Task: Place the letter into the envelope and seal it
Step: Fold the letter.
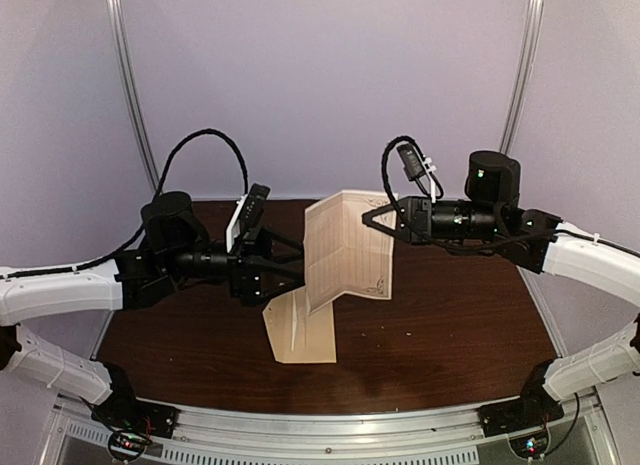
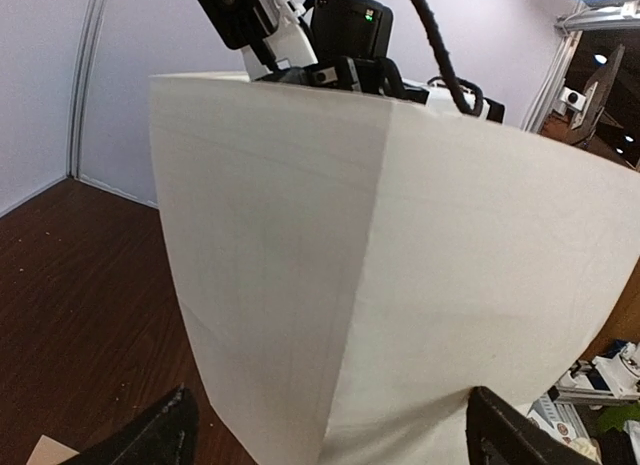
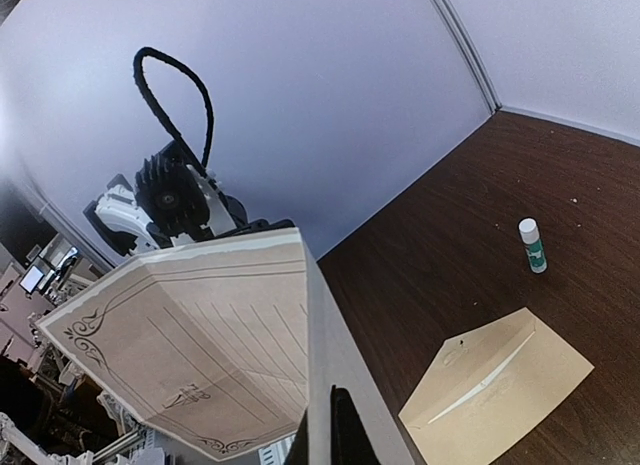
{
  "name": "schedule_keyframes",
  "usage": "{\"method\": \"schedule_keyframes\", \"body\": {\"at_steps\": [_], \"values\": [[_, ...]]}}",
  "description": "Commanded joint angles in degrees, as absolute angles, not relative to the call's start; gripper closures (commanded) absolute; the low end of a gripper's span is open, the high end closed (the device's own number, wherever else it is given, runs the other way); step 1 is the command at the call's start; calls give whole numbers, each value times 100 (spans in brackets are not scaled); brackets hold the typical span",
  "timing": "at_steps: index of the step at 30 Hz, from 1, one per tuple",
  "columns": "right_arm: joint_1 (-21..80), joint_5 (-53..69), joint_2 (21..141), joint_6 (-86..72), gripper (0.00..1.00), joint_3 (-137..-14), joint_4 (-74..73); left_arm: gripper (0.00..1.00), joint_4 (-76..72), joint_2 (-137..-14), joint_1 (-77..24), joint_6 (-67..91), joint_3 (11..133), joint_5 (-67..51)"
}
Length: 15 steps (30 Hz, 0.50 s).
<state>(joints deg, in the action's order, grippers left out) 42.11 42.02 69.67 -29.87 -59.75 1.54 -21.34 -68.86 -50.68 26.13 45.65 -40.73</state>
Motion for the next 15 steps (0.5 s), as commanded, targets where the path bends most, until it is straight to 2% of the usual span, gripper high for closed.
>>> {"method": "schedule_keyframes", "body": {"at_steps": [1,15], "values": [[4234,4416,6952,-3023,100,-6131,267,6,-2536,-6986,-5095,2479,4728,-3959],[4269,4515,6915,-2996,100,-6095,219,5,-2829,-7183,-5156,2507,4866,-3401]]}}
